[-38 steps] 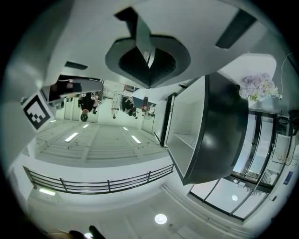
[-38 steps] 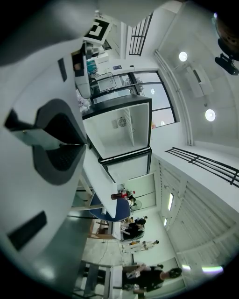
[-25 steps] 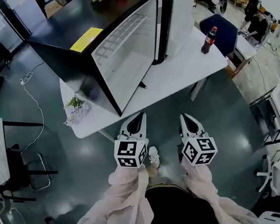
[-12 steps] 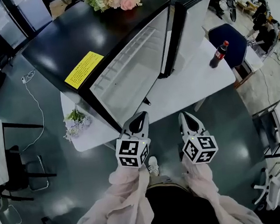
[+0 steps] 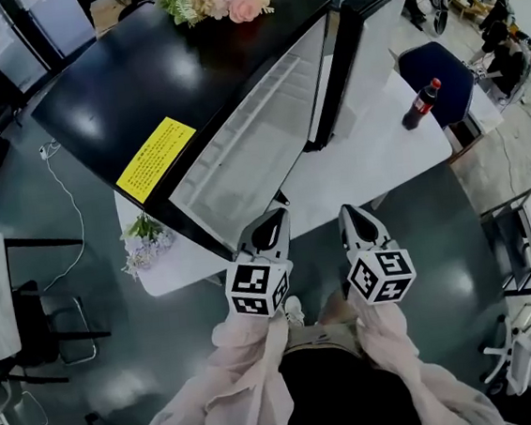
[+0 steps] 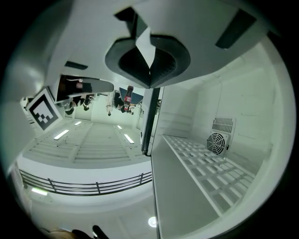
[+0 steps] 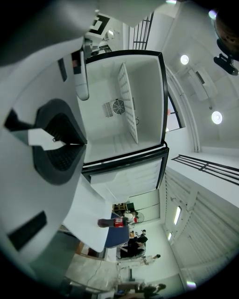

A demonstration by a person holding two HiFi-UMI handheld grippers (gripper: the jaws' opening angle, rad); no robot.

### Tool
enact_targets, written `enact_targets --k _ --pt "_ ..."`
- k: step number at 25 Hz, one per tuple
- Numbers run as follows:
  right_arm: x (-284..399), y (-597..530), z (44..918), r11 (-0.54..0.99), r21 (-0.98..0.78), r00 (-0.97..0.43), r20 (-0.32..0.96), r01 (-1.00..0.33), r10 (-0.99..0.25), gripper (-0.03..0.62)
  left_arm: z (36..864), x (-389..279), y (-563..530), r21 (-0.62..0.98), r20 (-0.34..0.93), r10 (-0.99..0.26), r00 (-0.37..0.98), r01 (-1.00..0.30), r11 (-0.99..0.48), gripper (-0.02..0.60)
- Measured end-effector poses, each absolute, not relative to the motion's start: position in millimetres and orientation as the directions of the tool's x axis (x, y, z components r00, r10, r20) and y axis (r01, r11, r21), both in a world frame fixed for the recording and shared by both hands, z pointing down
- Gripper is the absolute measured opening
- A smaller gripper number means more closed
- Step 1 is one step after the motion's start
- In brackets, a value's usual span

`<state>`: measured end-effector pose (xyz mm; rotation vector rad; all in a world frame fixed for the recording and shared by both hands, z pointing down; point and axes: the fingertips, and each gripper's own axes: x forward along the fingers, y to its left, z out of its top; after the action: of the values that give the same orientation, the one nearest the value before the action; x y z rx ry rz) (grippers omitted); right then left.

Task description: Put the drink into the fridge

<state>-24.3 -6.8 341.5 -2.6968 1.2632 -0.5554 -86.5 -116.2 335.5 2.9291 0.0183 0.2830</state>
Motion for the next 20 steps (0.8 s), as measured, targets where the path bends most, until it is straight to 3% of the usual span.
enact_targets --k 10,20 --pt "-10.2 -7.9 344.9 -0.631 -0.227 0.567 0.290 -0.742 -0.771 0.014 340.0 -64.3 -103.0 0.208 0.189 0.054 0.981 0.014 -0.978 0.012" --pt "71.5 28.7 335.5 -0.661 -0.208 0.611 0.258 -0.721 -0.748 0.015 331.5 19.3 -66.4 0.184 0.174 0.105 0.979 0.072 -0.980 0.012"
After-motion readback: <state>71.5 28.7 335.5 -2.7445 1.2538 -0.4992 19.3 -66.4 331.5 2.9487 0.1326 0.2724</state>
